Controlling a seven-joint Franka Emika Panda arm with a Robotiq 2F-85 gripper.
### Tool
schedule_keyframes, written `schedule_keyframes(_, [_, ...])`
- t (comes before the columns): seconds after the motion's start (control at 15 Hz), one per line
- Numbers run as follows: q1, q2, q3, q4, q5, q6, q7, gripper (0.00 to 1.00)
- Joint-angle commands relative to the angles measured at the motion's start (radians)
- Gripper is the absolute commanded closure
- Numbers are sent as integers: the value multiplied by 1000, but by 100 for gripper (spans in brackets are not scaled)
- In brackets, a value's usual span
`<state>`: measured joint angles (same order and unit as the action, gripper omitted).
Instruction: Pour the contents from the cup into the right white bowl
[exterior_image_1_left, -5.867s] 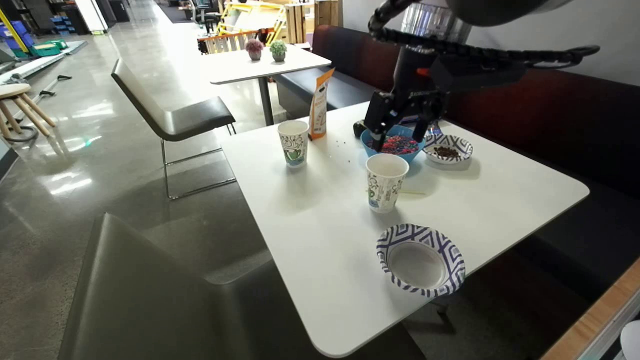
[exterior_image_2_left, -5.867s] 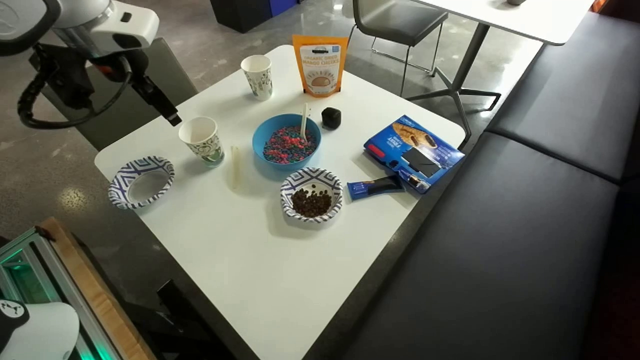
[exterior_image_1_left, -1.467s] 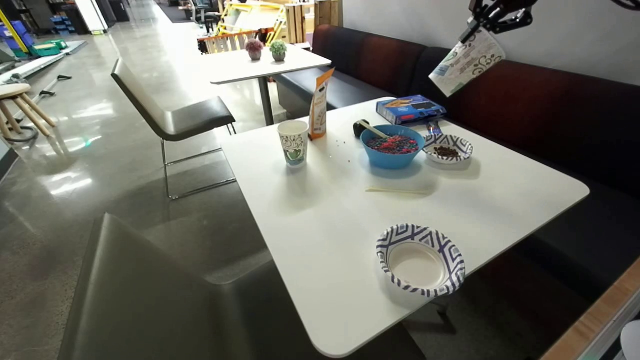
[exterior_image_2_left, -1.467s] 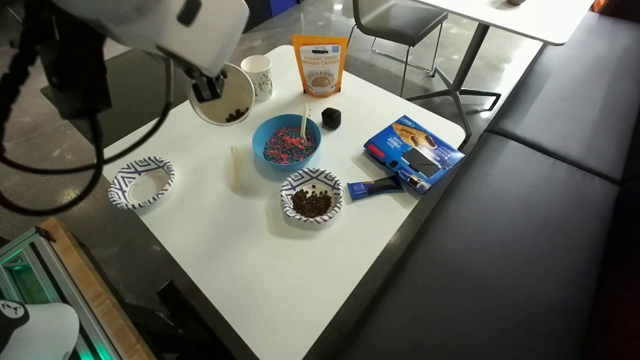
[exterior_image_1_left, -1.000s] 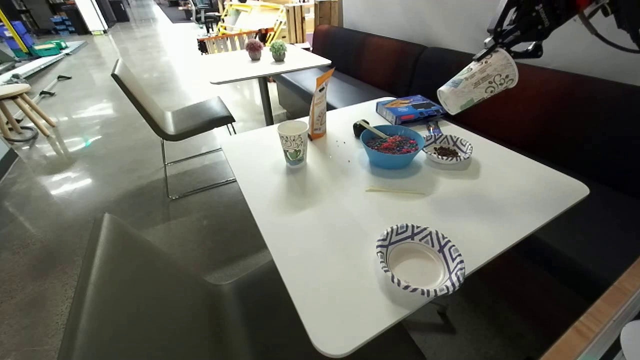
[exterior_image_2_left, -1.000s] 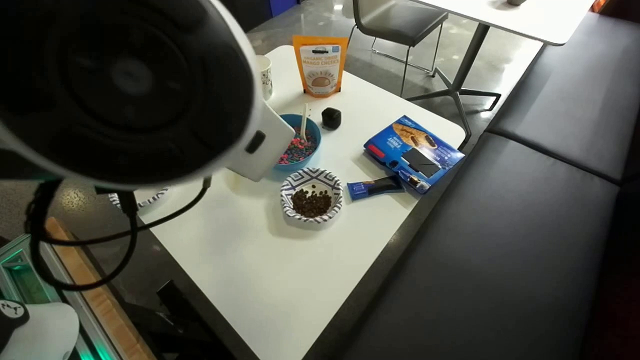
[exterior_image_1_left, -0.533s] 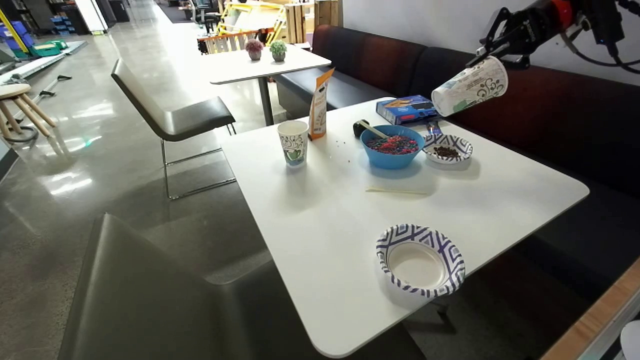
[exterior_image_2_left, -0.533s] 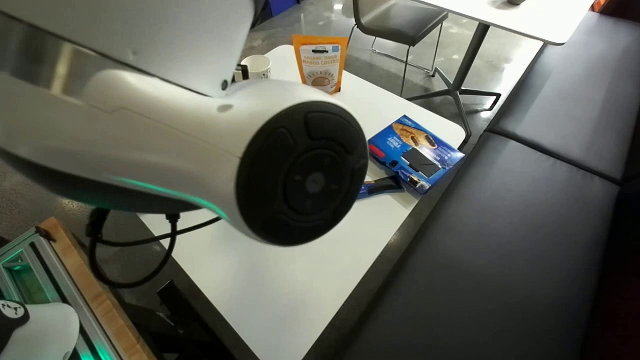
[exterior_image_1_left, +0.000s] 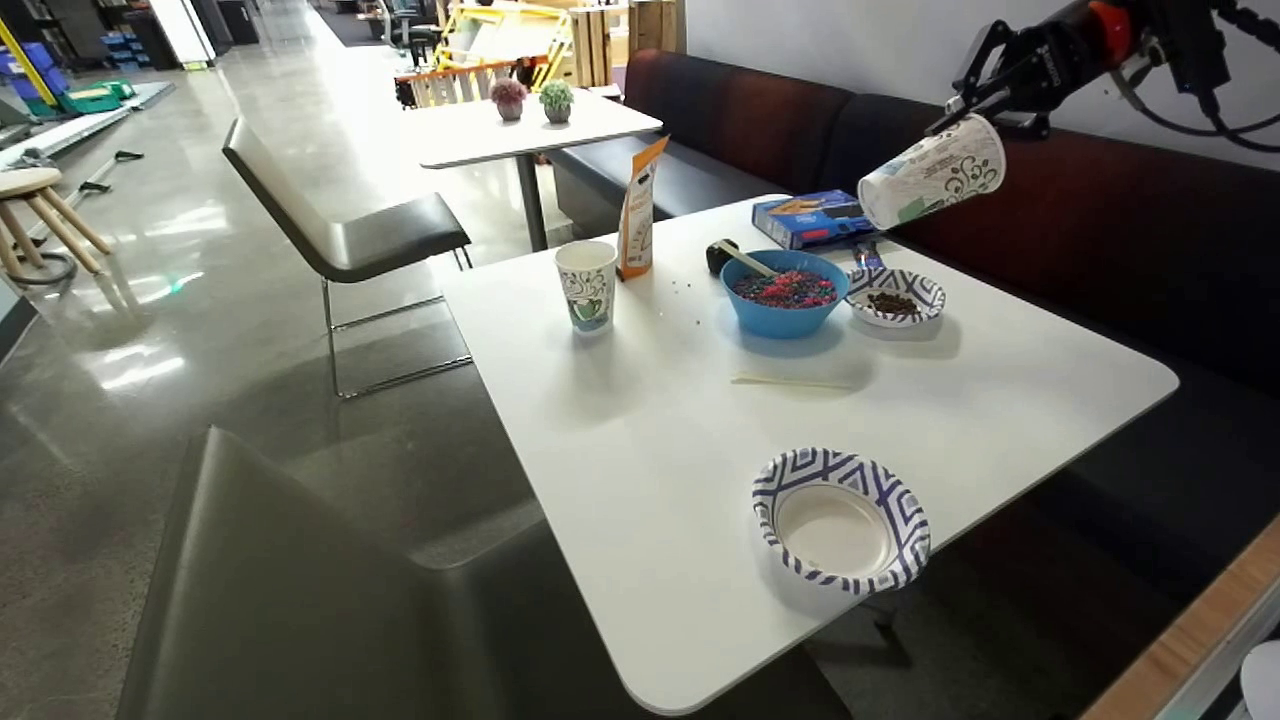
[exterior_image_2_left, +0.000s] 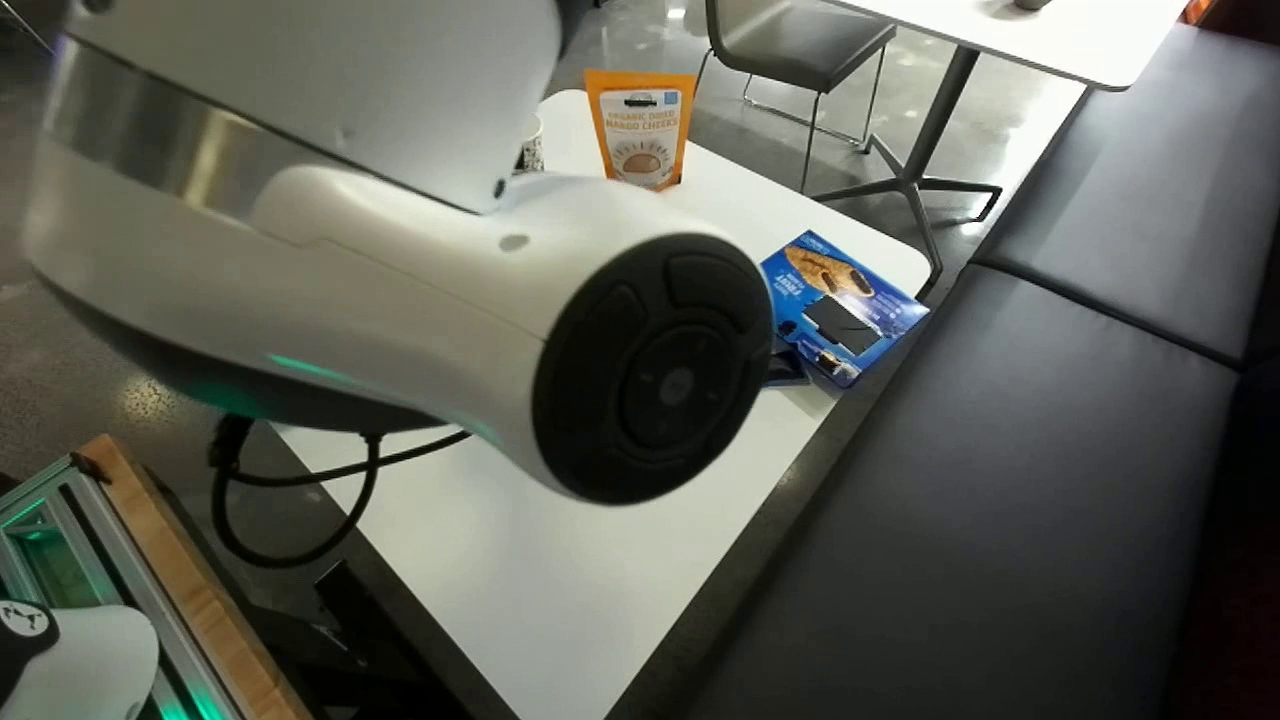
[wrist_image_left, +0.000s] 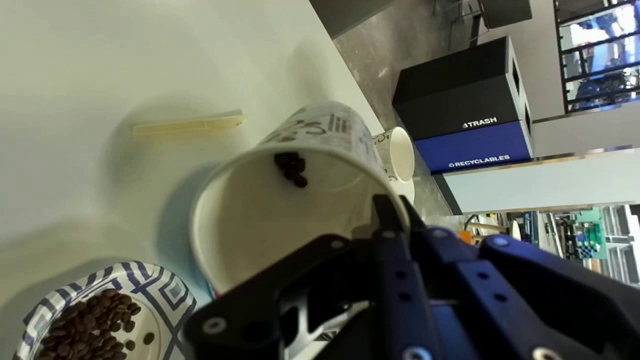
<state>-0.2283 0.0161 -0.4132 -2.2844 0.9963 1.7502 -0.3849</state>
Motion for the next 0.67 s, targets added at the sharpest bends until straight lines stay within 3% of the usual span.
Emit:
schedule_keyframes(0.0, [-68,142,22,99,100,-110,-30,99])
schedule_keyframes(0.6, [-199,427,73,280,269,-339,-33,99])
